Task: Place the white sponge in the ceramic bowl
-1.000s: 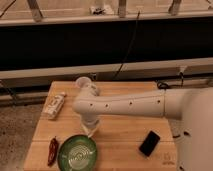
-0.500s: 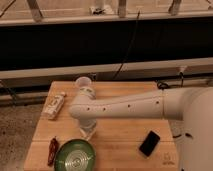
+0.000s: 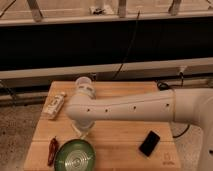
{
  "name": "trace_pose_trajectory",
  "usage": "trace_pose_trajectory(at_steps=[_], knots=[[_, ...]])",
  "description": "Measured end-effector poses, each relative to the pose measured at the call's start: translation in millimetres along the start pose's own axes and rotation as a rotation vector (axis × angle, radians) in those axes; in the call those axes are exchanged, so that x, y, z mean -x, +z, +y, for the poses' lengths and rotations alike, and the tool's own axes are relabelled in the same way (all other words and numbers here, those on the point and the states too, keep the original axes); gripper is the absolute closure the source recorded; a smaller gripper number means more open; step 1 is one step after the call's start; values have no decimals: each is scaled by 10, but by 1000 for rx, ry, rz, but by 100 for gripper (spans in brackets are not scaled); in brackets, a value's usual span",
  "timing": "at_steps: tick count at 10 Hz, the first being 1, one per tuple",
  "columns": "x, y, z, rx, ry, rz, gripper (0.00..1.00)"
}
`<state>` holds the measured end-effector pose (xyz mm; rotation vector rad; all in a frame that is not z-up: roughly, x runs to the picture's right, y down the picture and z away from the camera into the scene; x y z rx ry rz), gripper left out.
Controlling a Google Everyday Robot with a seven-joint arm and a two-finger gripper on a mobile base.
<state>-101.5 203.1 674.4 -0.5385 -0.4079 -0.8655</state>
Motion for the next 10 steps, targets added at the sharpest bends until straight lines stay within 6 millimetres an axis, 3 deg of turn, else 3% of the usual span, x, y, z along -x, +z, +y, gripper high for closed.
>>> trace_pose_trajectory(at_steps=[2, 4, 10], knots=[[180, -64, 82, 1, -35, -28, 100], [307, -108, 242, 2, -50, -68, 90], [611, -75, 627, 20, -135, -209, 28]])
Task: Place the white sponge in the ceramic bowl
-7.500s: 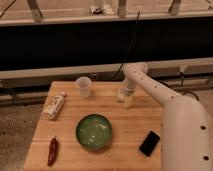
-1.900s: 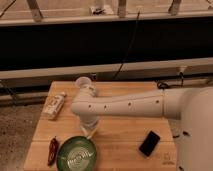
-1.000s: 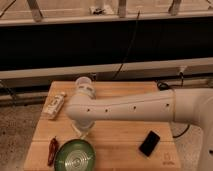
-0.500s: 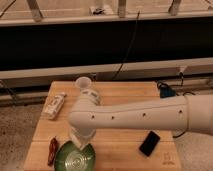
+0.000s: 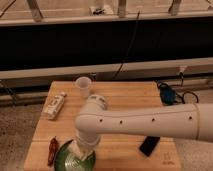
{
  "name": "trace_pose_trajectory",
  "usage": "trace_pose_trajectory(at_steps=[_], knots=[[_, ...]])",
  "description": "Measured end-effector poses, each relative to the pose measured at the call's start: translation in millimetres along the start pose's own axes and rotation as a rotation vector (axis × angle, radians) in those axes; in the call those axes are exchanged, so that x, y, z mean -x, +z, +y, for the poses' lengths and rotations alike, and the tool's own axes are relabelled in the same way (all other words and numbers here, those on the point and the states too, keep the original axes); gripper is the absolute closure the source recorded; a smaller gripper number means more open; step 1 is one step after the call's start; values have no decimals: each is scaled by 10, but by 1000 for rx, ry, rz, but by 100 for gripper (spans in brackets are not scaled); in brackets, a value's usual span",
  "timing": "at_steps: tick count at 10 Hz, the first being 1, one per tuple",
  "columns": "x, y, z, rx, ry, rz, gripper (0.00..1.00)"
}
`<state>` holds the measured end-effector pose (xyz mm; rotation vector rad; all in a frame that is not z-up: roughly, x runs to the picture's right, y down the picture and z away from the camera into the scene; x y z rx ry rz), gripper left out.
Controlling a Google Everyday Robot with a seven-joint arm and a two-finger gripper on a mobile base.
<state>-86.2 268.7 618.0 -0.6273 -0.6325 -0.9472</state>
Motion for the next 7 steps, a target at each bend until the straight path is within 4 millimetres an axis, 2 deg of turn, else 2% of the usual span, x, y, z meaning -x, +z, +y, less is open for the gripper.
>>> trace_pose_trajectory(at_steps=[1, 2, 3, 5, 7], knots=[[19, 25, 36, -1, -7, -17, 22], [39, 46, 62, -8, -12, -30, 20], [29, 56, 77, -13, -8, -35, 23], [-51, 76, -83, -15, -3, -15, 43], [-131, 130, -99, -12, -1, -22, 60]])
